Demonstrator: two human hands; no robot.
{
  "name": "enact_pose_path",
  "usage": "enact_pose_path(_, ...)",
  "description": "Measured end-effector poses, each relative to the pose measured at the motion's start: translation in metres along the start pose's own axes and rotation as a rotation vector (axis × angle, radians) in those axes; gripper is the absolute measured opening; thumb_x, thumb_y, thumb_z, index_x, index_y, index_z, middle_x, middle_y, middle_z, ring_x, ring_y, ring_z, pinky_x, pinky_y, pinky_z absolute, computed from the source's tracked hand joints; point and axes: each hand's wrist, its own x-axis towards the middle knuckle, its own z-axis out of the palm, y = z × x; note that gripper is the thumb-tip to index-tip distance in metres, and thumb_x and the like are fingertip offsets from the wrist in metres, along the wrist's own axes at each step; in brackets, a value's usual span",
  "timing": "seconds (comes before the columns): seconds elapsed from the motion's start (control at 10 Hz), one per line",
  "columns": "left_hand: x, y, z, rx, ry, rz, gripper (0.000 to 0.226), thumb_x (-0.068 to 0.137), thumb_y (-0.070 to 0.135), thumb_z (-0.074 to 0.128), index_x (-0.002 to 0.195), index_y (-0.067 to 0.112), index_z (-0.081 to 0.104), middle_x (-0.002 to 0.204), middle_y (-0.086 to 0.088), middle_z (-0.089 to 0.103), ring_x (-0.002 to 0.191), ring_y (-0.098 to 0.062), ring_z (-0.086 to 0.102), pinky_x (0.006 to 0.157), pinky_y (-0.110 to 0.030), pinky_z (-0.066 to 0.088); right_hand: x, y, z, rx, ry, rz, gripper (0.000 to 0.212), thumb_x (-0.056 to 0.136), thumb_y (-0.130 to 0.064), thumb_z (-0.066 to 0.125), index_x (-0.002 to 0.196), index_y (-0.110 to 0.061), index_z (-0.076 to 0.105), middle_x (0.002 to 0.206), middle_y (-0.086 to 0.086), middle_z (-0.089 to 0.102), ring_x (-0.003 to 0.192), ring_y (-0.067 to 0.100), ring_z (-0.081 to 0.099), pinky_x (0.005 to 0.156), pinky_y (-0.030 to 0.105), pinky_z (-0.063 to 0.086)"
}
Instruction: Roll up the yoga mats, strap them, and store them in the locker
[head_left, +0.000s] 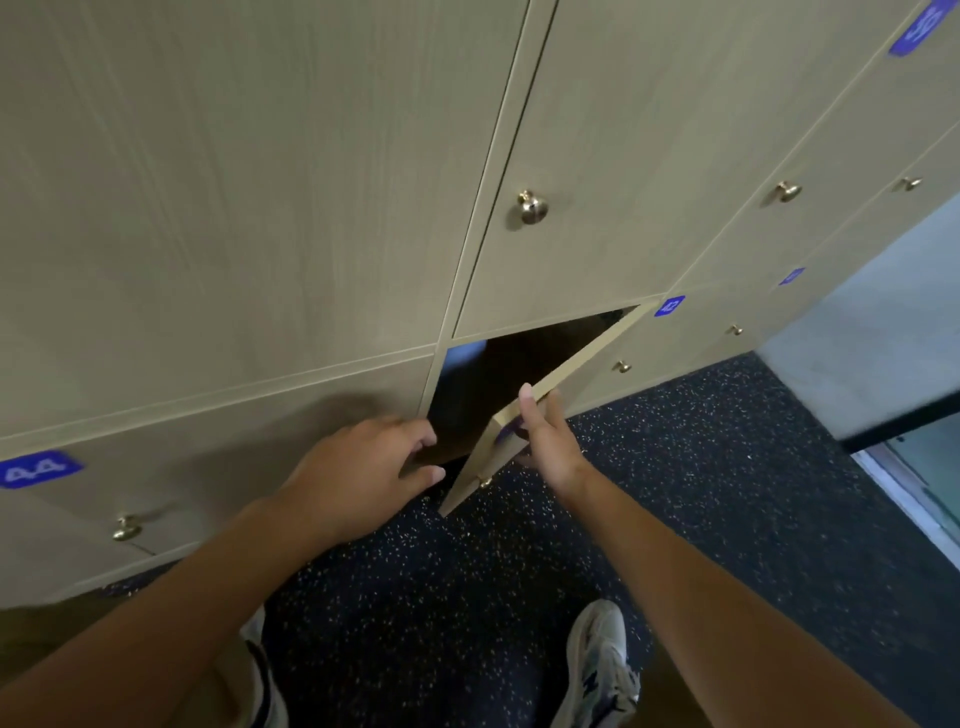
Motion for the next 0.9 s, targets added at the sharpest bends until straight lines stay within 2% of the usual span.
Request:
enact_pose_path(0.1,0.000,0.000,-0.002,0.000,0.021,-0.011,0.037,0.100,0.053,0.054,0.134,0.036,0.055,0.132,0.015,0.059,0.116,-0.004,0.056,0.096,-0.029,0.048,0.014,-0.016,0.010,0.033,-0.028,-0.008,0.091,0.089,-0.082,0.036,0.162,-0.033,0.009,0.159,0.006,0.038,0.143,0.028,0.044,0.114,0.053,0.043)
enact_pose_path(0.2,-0.003,-0.001,-0.005,-0.019,0.081,-0.035,0.036,0.100,0.053,0.054,0.132,0.036,0.056,0.131,0.016,0.058,0.115,-0.005,0.055,0.096,-0.030,0.048,0.027,-0.031,0.020,0.048,-0.063,-0.018,0.121,0.063,-0.104,0.030,0.160,-0.033,0.020,0.160,0.006,0.038,0.141,0.029,0.045,0.111,0.054,0.046)
enact_pose_path(0.3,-0.006,-0.004,-0.007,-0.025,0.110,-0.059,0.034,0.100,0.055,0.053,0.128,0.037,0.057,0.126,0.018,0.058,0.112,-0.006,0.056,0.094,-0.033,0.049,0.039,-0.050,0.028,0.068,-0.086,-0.004,0.108,0.073,-0.098,0.022,0.161,-0.034,0.020,0.165,0.005,0.030,0.144,0.028,0.041,0.106,0.052,0.050)
enact_pose_path(0.4,-0.009,-0.008,-0.007,-0.030,0.092,-0.072,0.034,0.099,0.057,0.052,0.126,0.037,0.057,0.125,0.017,0.058,0.113,-0.008,0.057,0.097,-0.036,0.050,0.045,-0.066,0.033,0.082,-0.096,0.040,0.102,0.080,-0.093,0.020,0.163,-0.036,0.008,0.170,0.004,0.016,0.148,0.030,0.035,0.100,0.048,0.055)
enact_pose_path(0.5,-0.011,-0.010,-0.009,-0.016,0.061,-0.072,0.037,0.100,0.058,0.049,0.129,0.036,0.056,0.127,0.015,0.058,0.114,-0.008,0.056,0.098,-0.037,0.050,0.045,-0.070,0.032,0.073,-0.125,0.067,0.092,0.089,-0.085,0.022,0.163,-0.034,0.002,0.170,0.001,0.013,0.147,0.028,0.036,0.102,0.050,0.054)
enact_pose_path(0.7,-0.012,-0.010,-0.016,-0.038,0.070,-0.063,0.035,0.099,0.056,0.054,0.127,0.036,0.058,0.126,0.016,0.060,0.115,-0.007,0.057,0.098,-0.038,0.050,0.037,-0.058,0.024,-0.053,-0.138,-0.009,0.073,0.099,-0.072,0.026,0.161,-0.040,0.005,0.169,-0.001,0.016,0.142,0.032,0.042,0.105,0.053,0.050)
enact_pose_path(0.8,-0.015,-0.010,-0.018,-0.062,0.091,-0.065,0.034,0.098,0.055,0.056,0.125,0.035,0.059,0.126,0.016,0.061,0.116,-0.006,0.056,0.100,-0.038,0.050,0.026,-0.050,0.017,-0.159,-0.145,-0.056,0.080,0.099,-0.071,0.033,0.162,-0.037,-0.002,0.169,0.002,0.018,0.140,0.032,0.045,0.108,0.051,0.048)
enact_pose_path(0.9,-0.023,-0.005,-0.017,-0.077,0.106,-0.073,0.032,0.098,0.053,0.057,0.124,0.035,0.060,0.129,0.016,0.062,0.115,-0.004,0.057,0.100,-0.037,0.051,0.002,-0.036,0.011,-0.247,-0.160,-0.060,0.081,0.100,-0.066,0.043,0.163,-0.032,0.005,0.167,0.006,0.025,0.133,0.028,0.052,0.110,0.049,0.047)
